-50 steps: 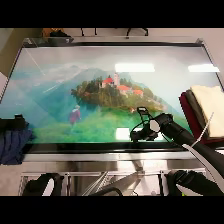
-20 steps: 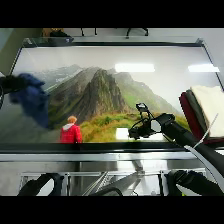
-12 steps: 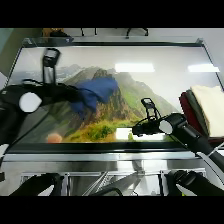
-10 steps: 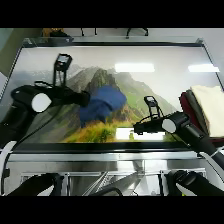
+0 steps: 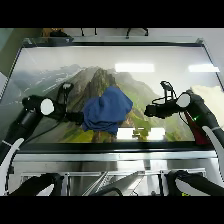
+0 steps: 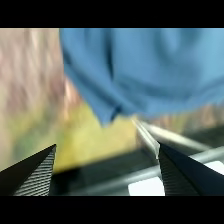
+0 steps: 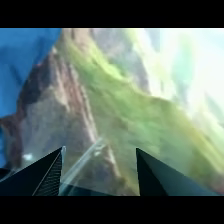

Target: Fold the shirts.

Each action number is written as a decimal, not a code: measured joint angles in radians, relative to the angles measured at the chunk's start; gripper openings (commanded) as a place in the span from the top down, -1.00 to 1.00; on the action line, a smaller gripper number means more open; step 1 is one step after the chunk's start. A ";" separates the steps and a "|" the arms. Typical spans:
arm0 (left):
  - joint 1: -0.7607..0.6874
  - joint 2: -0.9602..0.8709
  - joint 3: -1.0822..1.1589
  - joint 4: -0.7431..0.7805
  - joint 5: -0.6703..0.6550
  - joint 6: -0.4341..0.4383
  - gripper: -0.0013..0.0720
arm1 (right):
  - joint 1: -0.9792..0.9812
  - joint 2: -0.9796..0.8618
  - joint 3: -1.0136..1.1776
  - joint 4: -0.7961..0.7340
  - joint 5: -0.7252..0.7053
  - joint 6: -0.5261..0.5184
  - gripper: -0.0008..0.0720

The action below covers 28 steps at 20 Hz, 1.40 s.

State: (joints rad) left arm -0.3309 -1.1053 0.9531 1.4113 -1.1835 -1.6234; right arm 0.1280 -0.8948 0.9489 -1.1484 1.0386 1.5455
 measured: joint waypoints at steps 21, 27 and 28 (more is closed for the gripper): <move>0.069 -0.225 -0.216 -0.302 0.516 0.047 0.93 | 0.103 -0.388 0.026 0.990 -0.093 -0.717 0.93; 0.106 -0.038 -0.126 -0.305 0.402 0.098 0.93 | -0.003 -0.198 0.036 1.051 -0.024 -0.740 0.93; 0.103 0.016 -0.080 -0.306 0.369 0.110 0.93 | -0.015 -0.152 0.050 1.072 0.003 -0.748 0.93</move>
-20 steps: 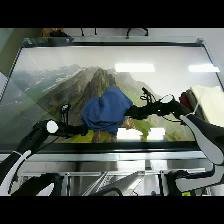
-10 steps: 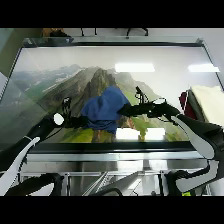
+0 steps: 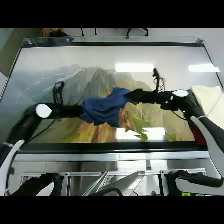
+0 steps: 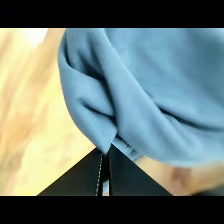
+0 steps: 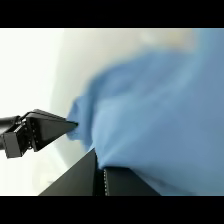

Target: Fold the shirts.

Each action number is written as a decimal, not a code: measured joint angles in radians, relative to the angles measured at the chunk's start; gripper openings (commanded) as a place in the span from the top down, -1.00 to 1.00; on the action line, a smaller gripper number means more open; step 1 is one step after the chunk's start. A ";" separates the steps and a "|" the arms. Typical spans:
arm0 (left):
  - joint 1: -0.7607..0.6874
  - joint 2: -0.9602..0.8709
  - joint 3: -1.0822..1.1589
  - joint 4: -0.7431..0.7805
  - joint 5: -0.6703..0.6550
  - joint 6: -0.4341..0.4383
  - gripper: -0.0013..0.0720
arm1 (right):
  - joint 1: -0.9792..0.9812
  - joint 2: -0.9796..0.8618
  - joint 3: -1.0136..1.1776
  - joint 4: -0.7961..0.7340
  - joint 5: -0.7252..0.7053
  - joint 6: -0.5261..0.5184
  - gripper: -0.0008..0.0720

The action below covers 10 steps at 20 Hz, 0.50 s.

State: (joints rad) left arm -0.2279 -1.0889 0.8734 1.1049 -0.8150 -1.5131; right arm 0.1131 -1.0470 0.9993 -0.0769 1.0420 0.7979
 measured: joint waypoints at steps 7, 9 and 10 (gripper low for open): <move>-0.088 0.350 0.572 0.000 -0.176 0.034 0.93 | -0.027 0.397 0.311 -0.011 0.108 -0.018 0.93; -0.124 0.401 0.705 -0.002 -0.196 0.037 0.93 | -0.029 0.462 0.408 -0.080 0.100 0.015 0.93; -0.138 0.414 0.751 -0.003 -0.204 0.037 0.93 | -0.029 0.480 0.441 -0.113 0.097 0.030 0.93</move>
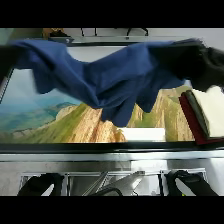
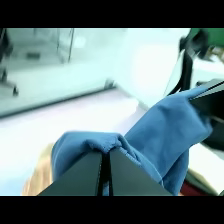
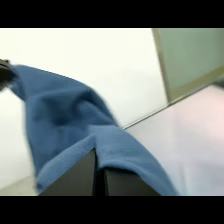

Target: Fold the shirts.

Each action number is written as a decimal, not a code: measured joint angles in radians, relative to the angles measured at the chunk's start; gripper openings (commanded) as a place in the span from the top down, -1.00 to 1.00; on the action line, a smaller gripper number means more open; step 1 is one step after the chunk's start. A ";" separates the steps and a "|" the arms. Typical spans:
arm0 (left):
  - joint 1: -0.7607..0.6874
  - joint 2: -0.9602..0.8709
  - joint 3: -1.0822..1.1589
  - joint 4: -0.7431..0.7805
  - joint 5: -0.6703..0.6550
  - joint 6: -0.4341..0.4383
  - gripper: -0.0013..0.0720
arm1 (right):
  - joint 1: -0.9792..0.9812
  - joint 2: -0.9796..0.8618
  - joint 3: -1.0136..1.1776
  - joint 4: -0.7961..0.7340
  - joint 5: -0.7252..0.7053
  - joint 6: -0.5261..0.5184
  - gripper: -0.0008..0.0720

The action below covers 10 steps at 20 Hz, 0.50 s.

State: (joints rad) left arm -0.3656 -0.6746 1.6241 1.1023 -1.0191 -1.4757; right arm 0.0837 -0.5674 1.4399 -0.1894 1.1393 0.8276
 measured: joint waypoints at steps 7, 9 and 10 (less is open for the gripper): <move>-0.033 -0.146 -0.038 0.142 -0.162 -0.058 0.93 | -0.001 -0.164 0.014 -0.182 0.102 0.151 0.93; -0.035 -0.246 -0.157 0.168 -0.190 -0.065 0.93 | -0.001 -0.282 -0.041 -0.205 0.129 0.176 0.24; -0.035 -0.303 -0.225 0.174 -0.195 -0.065 0.93 | -0.001 -0.350 -0.072 -0.211 0.132 0.186 -0.22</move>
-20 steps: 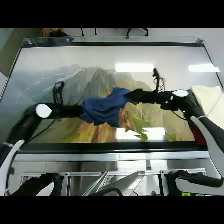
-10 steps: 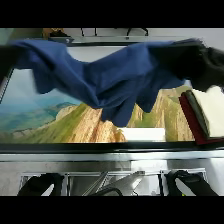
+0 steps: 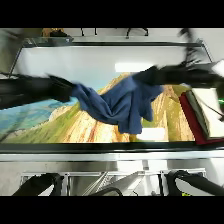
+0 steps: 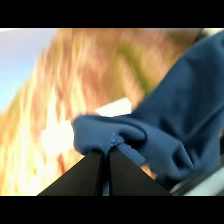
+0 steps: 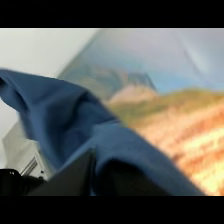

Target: Fold the shirts.

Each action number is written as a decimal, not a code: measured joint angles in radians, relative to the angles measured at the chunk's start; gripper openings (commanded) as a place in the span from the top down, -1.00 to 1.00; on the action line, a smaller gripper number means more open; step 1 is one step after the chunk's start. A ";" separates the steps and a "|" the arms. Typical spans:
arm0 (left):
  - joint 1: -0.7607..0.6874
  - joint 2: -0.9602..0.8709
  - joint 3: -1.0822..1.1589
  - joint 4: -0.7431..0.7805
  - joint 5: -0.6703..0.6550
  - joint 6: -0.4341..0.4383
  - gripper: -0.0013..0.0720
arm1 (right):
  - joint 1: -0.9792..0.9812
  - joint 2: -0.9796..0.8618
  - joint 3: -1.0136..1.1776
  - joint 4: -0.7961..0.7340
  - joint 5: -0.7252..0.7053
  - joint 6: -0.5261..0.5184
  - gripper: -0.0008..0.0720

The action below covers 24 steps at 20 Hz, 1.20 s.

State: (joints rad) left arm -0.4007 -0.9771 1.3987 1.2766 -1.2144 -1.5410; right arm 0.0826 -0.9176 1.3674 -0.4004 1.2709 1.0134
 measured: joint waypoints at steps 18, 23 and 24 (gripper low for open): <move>0.118 -0.502 -0.224 0.003 0.095 0.079 0.93 | -0.052 -0.275 -0.364 -0.314 -0.004 0.061 -0.24; 0.106 -0.504 -0.218 0.003 0.089 0.106 0.93 | 0.048 -0.283 -0.434 -0.301 -0.122 0.068 -0.24; 0.104 -0.504 -0.217 0.003 0.089 0.111 0.93 | 0.056 -0.286 -0.438 -0.294 -0.139 0.068 -0.24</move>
State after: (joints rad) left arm -0.2970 -1.4811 1.1812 1.2797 -1.1255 -1.4300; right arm 0.1387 -1.2034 0.9295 -0.6949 1.1320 1.0813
